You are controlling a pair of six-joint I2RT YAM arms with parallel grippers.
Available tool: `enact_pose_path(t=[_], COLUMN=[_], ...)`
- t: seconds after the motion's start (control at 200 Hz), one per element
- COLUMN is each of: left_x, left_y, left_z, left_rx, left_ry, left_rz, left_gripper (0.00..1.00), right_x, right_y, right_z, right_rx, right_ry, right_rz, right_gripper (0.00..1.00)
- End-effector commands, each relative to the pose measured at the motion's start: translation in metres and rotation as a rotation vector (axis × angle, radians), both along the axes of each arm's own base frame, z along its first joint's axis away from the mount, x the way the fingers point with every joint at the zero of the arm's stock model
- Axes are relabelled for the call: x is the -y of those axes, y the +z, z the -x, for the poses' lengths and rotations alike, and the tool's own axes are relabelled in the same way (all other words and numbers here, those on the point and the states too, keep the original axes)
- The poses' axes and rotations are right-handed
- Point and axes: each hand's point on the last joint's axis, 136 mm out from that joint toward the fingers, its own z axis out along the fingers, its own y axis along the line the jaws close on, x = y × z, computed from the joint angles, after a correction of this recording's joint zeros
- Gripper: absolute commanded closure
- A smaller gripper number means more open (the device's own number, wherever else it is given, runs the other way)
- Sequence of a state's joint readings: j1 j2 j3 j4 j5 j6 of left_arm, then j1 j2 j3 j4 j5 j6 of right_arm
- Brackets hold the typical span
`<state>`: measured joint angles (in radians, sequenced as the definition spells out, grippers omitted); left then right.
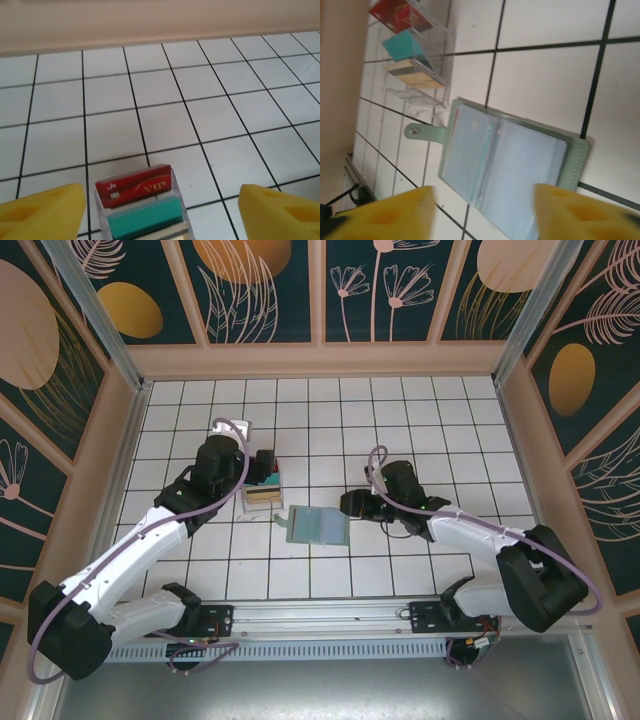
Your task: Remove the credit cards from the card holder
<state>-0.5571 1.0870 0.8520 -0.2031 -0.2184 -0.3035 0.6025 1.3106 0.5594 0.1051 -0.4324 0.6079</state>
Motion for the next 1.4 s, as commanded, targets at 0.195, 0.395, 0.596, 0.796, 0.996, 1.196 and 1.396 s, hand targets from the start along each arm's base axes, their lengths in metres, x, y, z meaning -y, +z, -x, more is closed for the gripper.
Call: enact_pose_path(t=[0.195,0.395,0.596,0.796,0.996,1.196,1.396], left_x=[0.038,0.049,0.071,0.093,0.094,0.102,0.099], left_y=[-0.051,-0.074,-0.1,-0.127,-0.155,-0.17,-0.184], left_z=[0.03,0.041,0.06,0.077,0.087,0.091,0.092], left_rx=[-0.347,-0.423,-0.502,-0.582,-0.661,-0.705,-0.728], left_ry=[-0.009,-0.018,-0.063,-0.098,-0.095,-0.128,-0.112], left_rz=[0.329,0.418,0.411,0.39,0.343,0.333,0.283], left_gripper=[0.37,0.43,0.44,0.44,0.48,0.54,0.54], right_x=[-0.004,0.001,0.01,0.016,0.013,0.011,0.011], right_y=[-0.037,-0.064,-0.075,-0.074,-0.085,-0.091,-0.092], right_z=[0.007,0.016,0.021,0.02,0.025,0.027,0.028], right_rx=[-0.06,-0.131,-0.151,-0.135,-0.173,-0.194,-0.197], right_ry=[0.017,0.022,0.008,-0.012,0.012,0.022,0.025], right_rz=[0.152,0.204,0.249,0.267,0.275,0.277,0.274], right_gripper=[1.0,1.0,1.0,1.0,1.0,1.0,1.0])
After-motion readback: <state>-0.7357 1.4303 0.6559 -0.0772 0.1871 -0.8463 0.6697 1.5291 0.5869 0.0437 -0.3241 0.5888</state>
